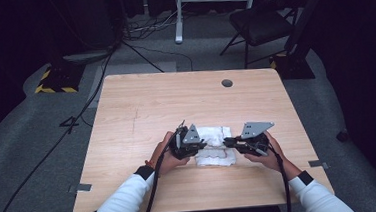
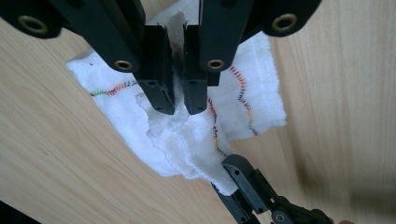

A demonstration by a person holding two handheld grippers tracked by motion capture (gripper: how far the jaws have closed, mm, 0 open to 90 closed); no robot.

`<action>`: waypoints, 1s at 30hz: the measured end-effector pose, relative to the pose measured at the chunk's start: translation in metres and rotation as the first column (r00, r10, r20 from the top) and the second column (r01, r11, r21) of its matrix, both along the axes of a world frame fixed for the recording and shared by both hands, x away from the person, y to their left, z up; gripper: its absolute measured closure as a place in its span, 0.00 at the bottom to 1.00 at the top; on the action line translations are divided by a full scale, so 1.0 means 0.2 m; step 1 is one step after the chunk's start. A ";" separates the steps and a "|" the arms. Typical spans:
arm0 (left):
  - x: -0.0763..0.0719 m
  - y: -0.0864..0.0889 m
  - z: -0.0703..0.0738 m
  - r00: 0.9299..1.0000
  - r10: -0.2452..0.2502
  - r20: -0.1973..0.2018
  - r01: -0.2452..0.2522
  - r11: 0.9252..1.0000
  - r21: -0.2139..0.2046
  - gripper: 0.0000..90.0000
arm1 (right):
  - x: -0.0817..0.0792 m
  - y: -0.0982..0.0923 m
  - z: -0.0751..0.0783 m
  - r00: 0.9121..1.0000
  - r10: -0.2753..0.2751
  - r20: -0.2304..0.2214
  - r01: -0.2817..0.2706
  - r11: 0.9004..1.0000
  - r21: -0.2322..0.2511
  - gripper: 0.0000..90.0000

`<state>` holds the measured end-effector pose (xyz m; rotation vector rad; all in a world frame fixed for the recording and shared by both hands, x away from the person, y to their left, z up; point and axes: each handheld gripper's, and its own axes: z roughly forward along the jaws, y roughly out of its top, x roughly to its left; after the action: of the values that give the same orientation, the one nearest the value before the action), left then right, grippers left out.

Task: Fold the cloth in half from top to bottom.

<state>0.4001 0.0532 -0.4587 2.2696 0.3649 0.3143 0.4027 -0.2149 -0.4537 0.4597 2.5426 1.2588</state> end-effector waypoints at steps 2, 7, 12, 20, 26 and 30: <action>-0.01 0.01 -0.01 1.000 -0.008 -0.005 0.008 1.000 0.003 0.92 | -0.02 0.00 -0.01 1.000 0.006 0.001 -0.006 1.000 -0.010 0.92; -0.05 0.01 -0.03 0.999 -0.038 -0.025 0.039 0.999 0.036 0.91 | -0.06 0.01 -0.03 1.000 0.021 -0.010 -0.021 0.999 -0.024 0.92; -0.07 0.01 -0.05 0.999 -0.043 -0.031 0.044 0.998 0.054 0.90 | -0.09 0.01 -0.05 1.000 0.022 -0.014 -0.022 0.999 -0.041 0.91; -0.08 0.00 -0.07 0.998 -0.061 -0.022 0.062 0.995 0.074 0.88 | -0.10 -0.03 -0.08 1.000 0.003 -0.024 -0.004 0.999 -0.044 0.89; -0.10 0.00 -0.07 0.997 -0.064 -0.031 0.066 0.995 0.077 0.85 | -0.11 -0.05 -0.09 0.999 0.000 -0.032 -0.001 0.999 -0.048 0.89; -0.12 0.01 -0.08 0.997 -0.074 -0.027 0.076 0.993 0.094 0.85 | -0.12 -0.06 -0.09 0.999 0.000 -0.033 -0.002 0.999 -0.051 0.89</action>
<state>0.3762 0.0549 -0.4749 2.3754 0.2812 0.2721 0.3784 -0.2278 -0.4719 0.4717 2.5959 1.1931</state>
